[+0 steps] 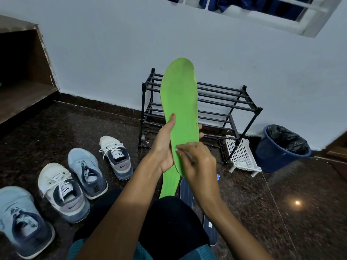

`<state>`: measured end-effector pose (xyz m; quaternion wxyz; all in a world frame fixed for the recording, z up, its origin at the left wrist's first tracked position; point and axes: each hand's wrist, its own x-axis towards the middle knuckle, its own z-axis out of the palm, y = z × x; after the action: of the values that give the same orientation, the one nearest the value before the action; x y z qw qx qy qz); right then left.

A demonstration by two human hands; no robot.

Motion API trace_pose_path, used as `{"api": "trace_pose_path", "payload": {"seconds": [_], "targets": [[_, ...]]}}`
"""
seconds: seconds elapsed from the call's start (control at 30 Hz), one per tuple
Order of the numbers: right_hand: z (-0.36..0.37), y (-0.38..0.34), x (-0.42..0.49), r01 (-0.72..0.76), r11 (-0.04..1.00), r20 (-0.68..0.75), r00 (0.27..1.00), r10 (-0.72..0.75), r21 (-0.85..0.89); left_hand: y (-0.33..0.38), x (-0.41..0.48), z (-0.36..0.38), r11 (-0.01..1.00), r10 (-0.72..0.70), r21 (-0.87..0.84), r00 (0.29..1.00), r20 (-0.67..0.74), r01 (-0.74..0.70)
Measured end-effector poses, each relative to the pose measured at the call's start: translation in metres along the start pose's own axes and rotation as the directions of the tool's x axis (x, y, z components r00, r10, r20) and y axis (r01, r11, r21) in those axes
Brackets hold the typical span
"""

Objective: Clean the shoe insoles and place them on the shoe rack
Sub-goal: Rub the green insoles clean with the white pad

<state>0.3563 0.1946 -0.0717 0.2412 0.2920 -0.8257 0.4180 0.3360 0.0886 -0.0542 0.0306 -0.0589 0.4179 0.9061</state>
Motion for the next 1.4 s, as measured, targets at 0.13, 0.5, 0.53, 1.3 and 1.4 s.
{"api": "trace_pose_path", "payload": {"seconds": [0.13, 0.5, 0.53, 1.3, 1.4], "targets": [[-0.005, -0.003, -0.007, -0.018, 0.998, 0.050, 0.999, 0.015, 0.061, -0.001, 0.001, 0.000, 0.999, 0.020, -0.034, 0.997, 0.074, -0.018], [0.000, -0.005, 0.014, -0.019, 0.993, 0.004, 1.000, 0.018, 0.115, -0.005, 0.004, 0.000, 0.999, 0.021, -0.045, 0.999, 0.032, -0.019], [0.000, -0.006, 0.008, -0.023, 0.990, 0.029, 0.999, 0.019, 0.139, -0.004, 0.004, -0.001, 0.998, 0.014, -0.056, 0.999, 0.036, -0.012], [-0.011, 0.001, -0.015, -0.040, 0.987, 0.193, 0.981, 0.008, 0.158, 0.004, 0.004, 0.001, 0.997, 0.047, -0.062, 0.999, 0.017, -0.046], [-0.015, 0.006, -0.019, 0.003, 0.995, 0.212, 0.977, -0.025, 0.103, 0.003, 0.003, 0.001, 0.998, 0.053, -0.037, 0.999, 0.001, -0.053]]}}
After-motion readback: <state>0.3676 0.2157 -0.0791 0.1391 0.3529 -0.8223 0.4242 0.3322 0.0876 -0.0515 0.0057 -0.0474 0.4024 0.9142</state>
